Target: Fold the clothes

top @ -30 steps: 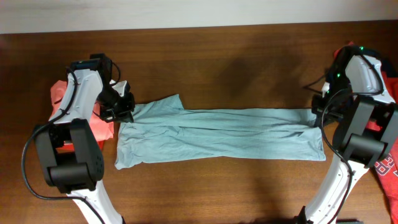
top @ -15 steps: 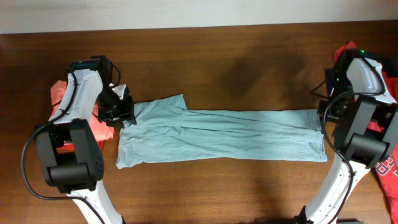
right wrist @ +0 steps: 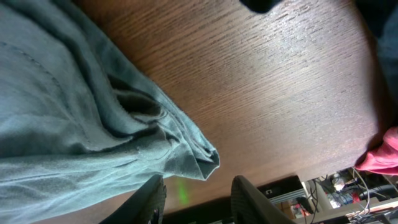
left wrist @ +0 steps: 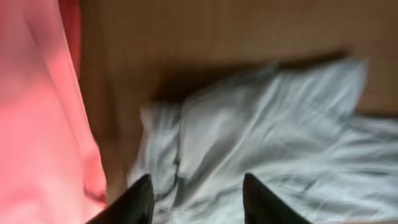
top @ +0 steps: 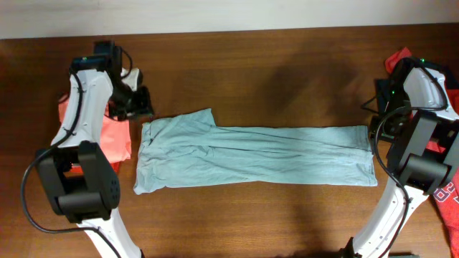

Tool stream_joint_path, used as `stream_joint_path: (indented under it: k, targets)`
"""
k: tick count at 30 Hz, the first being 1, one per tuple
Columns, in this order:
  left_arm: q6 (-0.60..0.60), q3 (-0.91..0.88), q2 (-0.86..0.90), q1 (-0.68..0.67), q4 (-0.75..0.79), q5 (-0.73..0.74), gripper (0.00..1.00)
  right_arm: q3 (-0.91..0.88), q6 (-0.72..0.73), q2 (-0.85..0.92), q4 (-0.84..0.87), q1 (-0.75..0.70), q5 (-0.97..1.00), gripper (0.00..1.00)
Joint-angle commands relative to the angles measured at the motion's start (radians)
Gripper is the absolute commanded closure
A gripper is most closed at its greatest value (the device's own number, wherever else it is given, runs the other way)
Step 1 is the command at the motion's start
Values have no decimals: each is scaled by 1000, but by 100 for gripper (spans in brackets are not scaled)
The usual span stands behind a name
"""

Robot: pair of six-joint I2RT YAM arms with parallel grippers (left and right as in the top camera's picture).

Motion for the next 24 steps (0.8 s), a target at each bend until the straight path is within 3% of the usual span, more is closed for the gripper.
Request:
stream_joint_path:
  k: [1,21,24]
  targets:
    - [5,24,-31,-24,54,26,51,-6,16,-2,0,-1,2,60]
    - [5,23,174,-80,109,23,52,-6,16,-2,5,-1,-3,61]
    - [5,23,196,-86,104,24,56,-6,16,-2,5,-1,-3,61]
